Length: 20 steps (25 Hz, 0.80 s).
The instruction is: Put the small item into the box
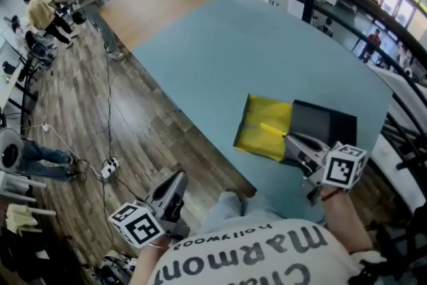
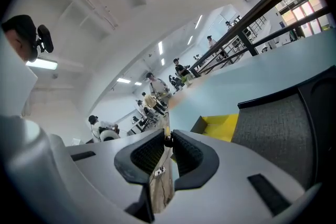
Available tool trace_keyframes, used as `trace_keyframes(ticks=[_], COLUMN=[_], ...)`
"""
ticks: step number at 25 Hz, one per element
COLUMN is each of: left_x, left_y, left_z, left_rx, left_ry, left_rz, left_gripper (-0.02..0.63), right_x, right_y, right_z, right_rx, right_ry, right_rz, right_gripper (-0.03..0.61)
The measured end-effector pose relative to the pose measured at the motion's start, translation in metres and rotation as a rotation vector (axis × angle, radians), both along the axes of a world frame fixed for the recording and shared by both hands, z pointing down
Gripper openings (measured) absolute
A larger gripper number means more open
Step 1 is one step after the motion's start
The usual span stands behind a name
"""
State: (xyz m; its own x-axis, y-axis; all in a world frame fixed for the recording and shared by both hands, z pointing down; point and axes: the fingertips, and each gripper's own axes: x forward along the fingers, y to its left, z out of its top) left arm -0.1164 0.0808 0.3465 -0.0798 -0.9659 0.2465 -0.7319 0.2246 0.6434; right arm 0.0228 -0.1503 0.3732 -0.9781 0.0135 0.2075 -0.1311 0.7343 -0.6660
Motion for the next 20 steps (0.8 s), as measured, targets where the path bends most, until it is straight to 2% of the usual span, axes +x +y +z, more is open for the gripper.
trace_keyframes(ticks=[6,10,20], left_x=[-0.001,-0.005,-0.022], left_y=[-0.012,-0.023,-0.059], left_z=[0.001,0.001,0.011], left_rx=[-0.014,-0.023,-0.039], left_ry=[0.002,0.009,0.048], left_rz=[-0.015,-0.012,0.035], left_gripper=[0.002,0.002,0.002], right_x=[-0.009,-0.018,-0.029], right_y=[-0.007,-0.014,-0.037], right_z=[0.02,0.021,0.039], right_rx=[0.034,0.052,0.002], right_ry=[0.072,0.082,0.113], right_rz=[-0.043,-0.051,0.0], right_gripper=[0.071,0.071,0.071])
